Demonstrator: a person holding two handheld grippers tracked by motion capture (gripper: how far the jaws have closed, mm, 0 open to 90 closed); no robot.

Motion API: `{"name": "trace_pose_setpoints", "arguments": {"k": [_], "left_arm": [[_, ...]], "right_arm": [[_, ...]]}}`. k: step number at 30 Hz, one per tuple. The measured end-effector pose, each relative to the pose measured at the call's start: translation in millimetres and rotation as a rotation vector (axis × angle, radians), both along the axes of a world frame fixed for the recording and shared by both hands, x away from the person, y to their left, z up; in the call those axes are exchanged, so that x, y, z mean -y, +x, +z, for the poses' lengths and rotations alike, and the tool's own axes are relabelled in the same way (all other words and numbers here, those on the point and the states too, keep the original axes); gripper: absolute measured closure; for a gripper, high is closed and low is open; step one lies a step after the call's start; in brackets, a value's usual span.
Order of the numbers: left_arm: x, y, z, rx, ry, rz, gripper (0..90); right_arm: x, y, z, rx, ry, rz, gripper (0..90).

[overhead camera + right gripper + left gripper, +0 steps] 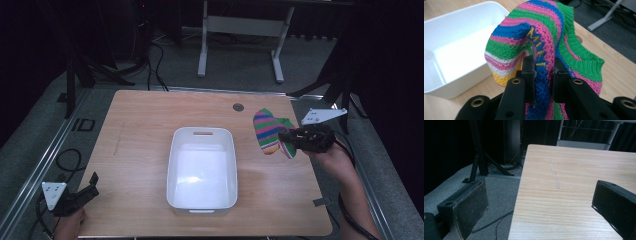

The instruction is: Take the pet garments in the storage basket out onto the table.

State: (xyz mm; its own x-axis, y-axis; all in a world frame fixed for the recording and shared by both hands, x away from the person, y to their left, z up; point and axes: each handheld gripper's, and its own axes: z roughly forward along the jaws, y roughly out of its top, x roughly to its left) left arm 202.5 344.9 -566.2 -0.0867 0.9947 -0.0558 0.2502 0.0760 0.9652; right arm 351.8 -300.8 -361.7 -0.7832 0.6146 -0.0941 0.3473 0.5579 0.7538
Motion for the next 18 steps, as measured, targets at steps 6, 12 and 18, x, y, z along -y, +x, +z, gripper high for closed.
{"name": "trace_pose_setpoints", "arguments": {"k": [6, 12, 18], "left_arm": [[-0.2, 0.0, 0.0, 0.001, -0.001, -0.002, 0.9], [-0.1, -0.1, 0.0, 0.001, 0.0, -0.002, 0.9], [-0.1, -0.1, 0.0, 0.002, -0.001, -0.003, 0.9]], "right_arm": [[6.4, 10.8, -29.4, -0.024, 0.022, -0.048, 76.0], [4.5, 20.4, -58.5, -0.074, 0.0, -0.059, 76.0], [-0.6, 28.0, -85.6, -0.124, -0.024, -0.064, 76.0]]}}
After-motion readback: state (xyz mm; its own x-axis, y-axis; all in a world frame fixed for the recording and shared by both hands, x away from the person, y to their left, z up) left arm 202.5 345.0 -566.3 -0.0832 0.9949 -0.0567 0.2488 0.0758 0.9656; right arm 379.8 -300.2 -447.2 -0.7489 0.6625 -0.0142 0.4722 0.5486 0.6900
